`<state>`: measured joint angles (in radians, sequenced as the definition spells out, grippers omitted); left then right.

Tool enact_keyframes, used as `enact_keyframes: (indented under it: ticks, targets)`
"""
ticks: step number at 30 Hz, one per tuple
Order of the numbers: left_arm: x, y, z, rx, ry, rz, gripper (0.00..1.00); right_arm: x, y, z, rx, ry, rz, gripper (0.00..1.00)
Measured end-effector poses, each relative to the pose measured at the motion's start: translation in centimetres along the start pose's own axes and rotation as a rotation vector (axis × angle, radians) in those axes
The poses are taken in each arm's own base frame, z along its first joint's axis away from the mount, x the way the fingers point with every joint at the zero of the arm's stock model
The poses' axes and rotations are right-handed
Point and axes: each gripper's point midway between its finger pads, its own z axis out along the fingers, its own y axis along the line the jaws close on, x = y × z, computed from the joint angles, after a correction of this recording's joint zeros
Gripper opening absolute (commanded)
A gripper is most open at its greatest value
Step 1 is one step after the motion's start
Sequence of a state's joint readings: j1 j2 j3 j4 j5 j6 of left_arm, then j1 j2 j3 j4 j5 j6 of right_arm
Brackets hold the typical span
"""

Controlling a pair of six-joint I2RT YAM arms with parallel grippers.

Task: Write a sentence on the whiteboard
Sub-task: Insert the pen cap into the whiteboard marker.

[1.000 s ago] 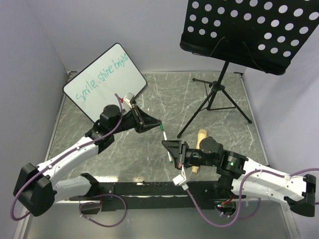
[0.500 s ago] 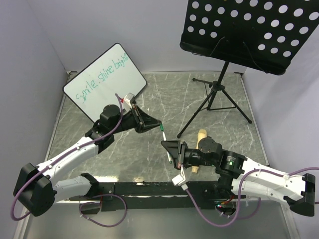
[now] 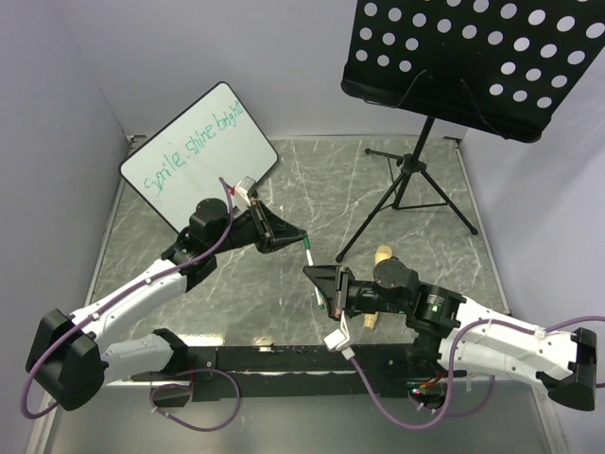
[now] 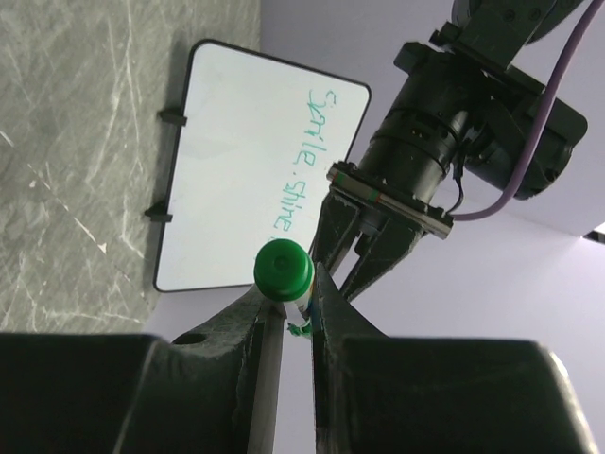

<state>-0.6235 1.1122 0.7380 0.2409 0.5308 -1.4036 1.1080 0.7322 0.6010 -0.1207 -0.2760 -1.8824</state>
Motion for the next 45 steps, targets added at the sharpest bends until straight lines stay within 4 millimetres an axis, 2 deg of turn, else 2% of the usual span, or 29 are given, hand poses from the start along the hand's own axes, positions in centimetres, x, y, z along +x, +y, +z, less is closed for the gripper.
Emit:
enact_keyframes:
  ticks: [13,21,27,35,45]
  targets:
    - [1.2,0.7,0.4,-0.010,0.067,0.003,0.01,1.8,0.7,0.5,-0.017,0.028,0.016,0.00]
    - [0.8,1.2,1.5,0.004,0.072,0.007,0.01,2.9,1.4,0.5,-0.042,0.029,0.040,0.00]
    - [0.3,0.7,2.4,0.045,0.067,-0.008,0.01,3.9,1.4,0.5,-0.051,0.027,0.058,0.00]
    - [1.0,0.3,3.1,0.011,0.085,0.055,0.01,3.6,1.8,0.6,-0.053,-0.015,0.065,0.00]
    - [1.1,0.8,2.1,-0.034,0.052,0.112,0.01,3.3,1.4,0.9,-0.036,-0.059,0.060,0.00]
